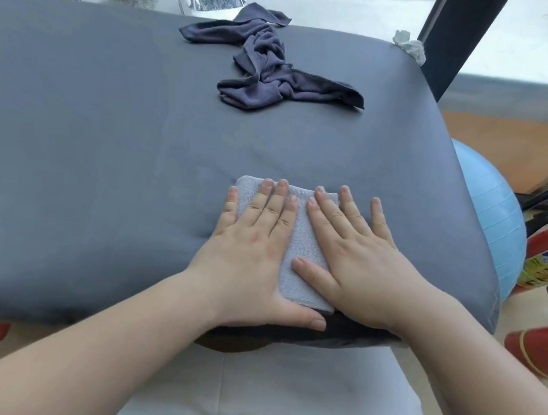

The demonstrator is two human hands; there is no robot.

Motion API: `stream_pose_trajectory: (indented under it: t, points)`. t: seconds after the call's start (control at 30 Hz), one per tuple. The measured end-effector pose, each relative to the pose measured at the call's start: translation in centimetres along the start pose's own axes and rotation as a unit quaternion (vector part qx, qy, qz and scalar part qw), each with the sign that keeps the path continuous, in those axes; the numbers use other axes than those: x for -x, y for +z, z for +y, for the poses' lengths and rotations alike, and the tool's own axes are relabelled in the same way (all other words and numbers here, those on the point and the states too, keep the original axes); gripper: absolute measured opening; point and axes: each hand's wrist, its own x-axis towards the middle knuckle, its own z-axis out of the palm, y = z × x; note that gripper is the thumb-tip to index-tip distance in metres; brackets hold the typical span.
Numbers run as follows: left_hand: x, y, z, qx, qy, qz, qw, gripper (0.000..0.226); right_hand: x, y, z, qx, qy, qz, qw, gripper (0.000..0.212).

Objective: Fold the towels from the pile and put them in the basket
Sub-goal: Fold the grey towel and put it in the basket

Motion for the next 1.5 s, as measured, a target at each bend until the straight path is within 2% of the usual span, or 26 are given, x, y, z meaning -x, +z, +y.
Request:
stream_pose_trajectory:
  t: [0.13, 0.27, 0.37, 0.53, 0.6, 0.73, 0.8, 0.83, 0.9, 1.0, 1.17, 1.33, 1.4, 1.5]
  points:
    - [0.4, -0.8, -0.9, 0.009, 0.005, 0.028, 1.000, 0.136, -1.8, -1.9, 1.2, -0.012, -0.073, 0.010, 0.997, 0.090]
    - [2.2, -1.1, -1.8, 0.047, -0.065, 0.061, 0.995, 0.122, -1.9, -1.7, 1.5, 0.001, -0.112, 0.035, 0.993, 0.086]
    - [3.0, -0.9, -2.6, 0.046, -0.104, 0.060, 0.992, 0.111, -0.8, -0.5, 0.4, -0.001, -0.049, 0.086, 0.995, 0.090]
    - [2.9, -1.8, -4.3, 0.052, -0.132, 0.092, 0.986, 0.101, 0.9, 0.1, -4.6, 0.030, 0.131, 0.096, 0.986, 0.100]
    - [2.4, -2.4, -5.4, 0.050, -0.136, 0.083, 0.986, 0.102, 2.0, 0.0, -6.7, 0.039, 0.125, 0.117, 0.985, 0.098]
    - [2.2, -2.9, -7.1, 0.040, -0.094, 0.044, 0.994, 0.102, 2.6, -2.1, -6.9, 0.067, 0.090, 0.179, 0.977, 0.072]
    - [2.4, -2.5, -6.9, 0.031, -0.066, 0.034, 0.997, 0.101, 1.5, -3.2, -6.4, 0.066, 0.091, 0.213, 0.971, 0.074]
    - [2.3, -2.1, -6.6, 0.030, -0.059, 0.025, 0.998, 0.100, 0.7, -3.5, -6.3, 0.052, 0.082, 0.196, 0.976, 0.078]
    - [2.1, -1.1, -5.9, 0.038, -0.063, 0.000, 0.997, 0.103, -1.1, -2.7, -6.1, 0.033, 0.041, 0.107, 0.993, 0.082]
    - [1.5, 0.2, -5.5, 0.031, -0.076, -0.003, 0.997, 0.100, -2.8, -0.7, -5.2, -0.016, 0.007, 0.018, 1.000, 0.085]
    - [1.2, -0.4, -6.3, 0.044, -0.062, -0.014, 0.997, 0.104, -3.2, -1.0, -4.2, -0.034, -0.016, -0.008, 0.999, 0.088]
    - [0.1, -3.8, -8.1, 0.064, -0.049, -0.028, 0.996, 0.106, -5.2, -4.0, -2.5, -0.026, -0.078, 0.026, 0.996, 0.074]
    - [-0.9, -5.4, -8.8, 0.035, -0.055, -0.048, 0.997, 0.099, -6.1, -5.6, -2.1, -0.037, -0.095, -0.014, 0.995, 0.083]
    - [-2.2, -7.0, -9.1, 0.009, -0.067, -0.076, 0.995, 0.073, -7.3, -6.9, -2.1, -0.009, -0.096, -0.047, 0.994, 0.087]
